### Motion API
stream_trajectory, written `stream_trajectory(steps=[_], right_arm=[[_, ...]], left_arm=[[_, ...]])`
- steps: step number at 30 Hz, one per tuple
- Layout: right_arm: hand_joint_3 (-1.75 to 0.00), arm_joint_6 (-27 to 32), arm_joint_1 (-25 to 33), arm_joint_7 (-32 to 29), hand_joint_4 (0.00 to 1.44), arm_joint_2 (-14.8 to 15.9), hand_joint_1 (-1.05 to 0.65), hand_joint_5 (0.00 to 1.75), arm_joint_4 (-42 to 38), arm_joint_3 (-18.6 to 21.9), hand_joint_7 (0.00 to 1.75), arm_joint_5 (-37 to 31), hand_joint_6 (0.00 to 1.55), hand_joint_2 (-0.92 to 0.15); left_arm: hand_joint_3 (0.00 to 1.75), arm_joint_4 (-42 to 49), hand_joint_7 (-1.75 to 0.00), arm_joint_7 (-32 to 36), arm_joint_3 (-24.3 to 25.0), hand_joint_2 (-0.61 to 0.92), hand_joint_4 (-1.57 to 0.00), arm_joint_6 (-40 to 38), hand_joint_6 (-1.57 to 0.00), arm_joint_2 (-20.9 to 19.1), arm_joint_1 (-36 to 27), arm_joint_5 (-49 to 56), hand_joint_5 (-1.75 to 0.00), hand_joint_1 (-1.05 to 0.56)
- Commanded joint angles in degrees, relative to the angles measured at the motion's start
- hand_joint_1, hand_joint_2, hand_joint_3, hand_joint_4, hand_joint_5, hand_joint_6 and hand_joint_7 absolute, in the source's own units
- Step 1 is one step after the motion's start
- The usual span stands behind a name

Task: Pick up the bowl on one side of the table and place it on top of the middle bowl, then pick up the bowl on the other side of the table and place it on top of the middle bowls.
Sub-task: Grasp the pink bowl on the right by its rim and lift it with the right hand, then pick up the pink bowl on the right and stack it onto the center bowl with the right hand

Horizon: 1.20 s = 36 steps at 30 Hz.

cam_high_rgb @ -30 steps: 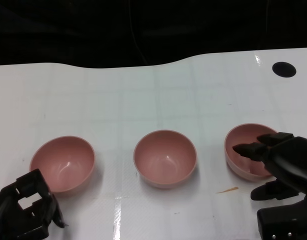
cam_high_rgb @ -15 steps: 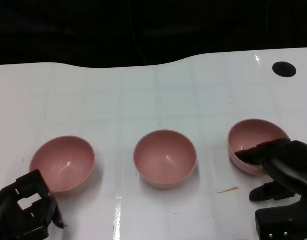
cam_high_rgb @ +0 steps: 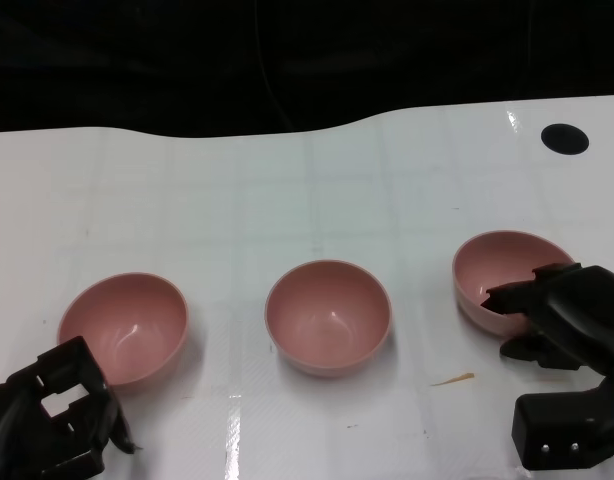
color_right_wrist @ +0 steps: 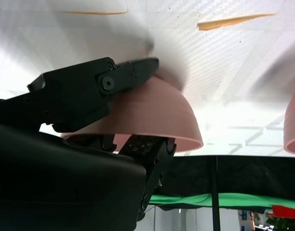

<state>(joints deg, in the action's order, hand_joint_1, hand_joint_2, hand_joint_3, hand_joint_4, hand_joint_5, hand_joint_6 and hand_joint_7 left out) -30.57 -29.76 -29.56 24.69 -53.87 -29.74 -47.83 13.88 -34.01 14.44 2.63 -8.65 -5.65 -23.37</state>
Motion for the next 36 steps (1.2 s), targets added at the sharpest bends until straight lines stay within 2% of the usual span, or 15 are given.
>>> stream_trajectory(steps=[1, 3, 10, 11, 13, 23, 27, 36], right_arm=[[-0.27, -0.97, 0.76, -1.15, 0.78, -0.11, -0.14, 1.74, -2.22, -1.37, 1.67, -0.52, 0.61, -0.92], [-0.30, -1.82, 0.68, -2.98, 0.79, -0.04, -0.15, 1.74, -2.52, -1.42, 1.73, -0.45, 0.58, -0.92], [-0.33, -3.09, 0.45, -5.96, 0.80, 0.53, -0.15, 1.75, -2.14, -1.70, 1.75, -0.40, 0.58, -0.92], [-0.42, -3.58, 0.54, -7.15, 0.83, 0.94, -0.16, 1.75, -1.26, -1.49, 1.75, -0.46, 0.57, -0.91], [-0.47, -4.09, 0.65, -8.44, 0.84, 1.37, -0.16, 1.75, -0.36, -1.32, 1.75, -0.56, 0.57, -0.90], [-0.52, -4.21, 0.67, -8.70, 0.84, 1.40, -0.16, 1.75, -0.39, -1.33, 1.75, -0.69, 0.57, -0.88], [-0.58, -4.86, 0.74, -9.32, 0.84, 2.64, -0.17, 1.75, 3.29, -0.27, 1.75, -0.40, 0.59, -0.80], [-0.61, -4.45, 1.32, -7.56, 0.83, 3.34, -0.16, 1.75, 5.65, 0.65, 1.75, 0.16, 0.57, -0.76]], left_arm=[[1.25, -0.52, -1.62, 0.25, 0.00, 0.58, -0.80, 0.29, -0.73, -0.15, -0.45, -0.33, -1.75, 0.01], [1.24, -0.60, -1.61, 0.70, -0.07, 0.58, -0.80, 0.22, -0.73, -0.01, -0.43, -0.09, -1.75, 0.01], [1.23, -0.25, -1.60, 0.46, -0.08, 0.59, -0.80, 0.56, -0.74, -0.09, -0.27, -0.07, -1.75, 0.01], [1.23, 0.07, -1.60, 0.09, -0.04, 0.60, -0.80, 0.85, -0.74, -0.19, -0.15, -0.13, -1.75, 0.01], [1.23, 0.40, -1.60, -0.28, -0.01, 0.61, -0.80, 1.15, -0.73, -0.29, -0.02, -0.19, -1.75, 0.02], [1.21, 0.54, -1.59, -0.30, -0.06, 0.62, -0.80, 1.33, -0.73, -0.32, 0.00, -0.23, -1.75, 0.02], [1.23, 2.27, -1.60, -1.08, 0.40, 0.60, -0.81, 2.98, -0.73, -0.58, 0.40, -0.19, -1.75, 0.01], [1.24, 2.90, -1.61, -1.41, 0.40, 0.59, -0.81, 2.95, -0.72, -0.76, 0.78, -0.62, -1.75, 0.01]])
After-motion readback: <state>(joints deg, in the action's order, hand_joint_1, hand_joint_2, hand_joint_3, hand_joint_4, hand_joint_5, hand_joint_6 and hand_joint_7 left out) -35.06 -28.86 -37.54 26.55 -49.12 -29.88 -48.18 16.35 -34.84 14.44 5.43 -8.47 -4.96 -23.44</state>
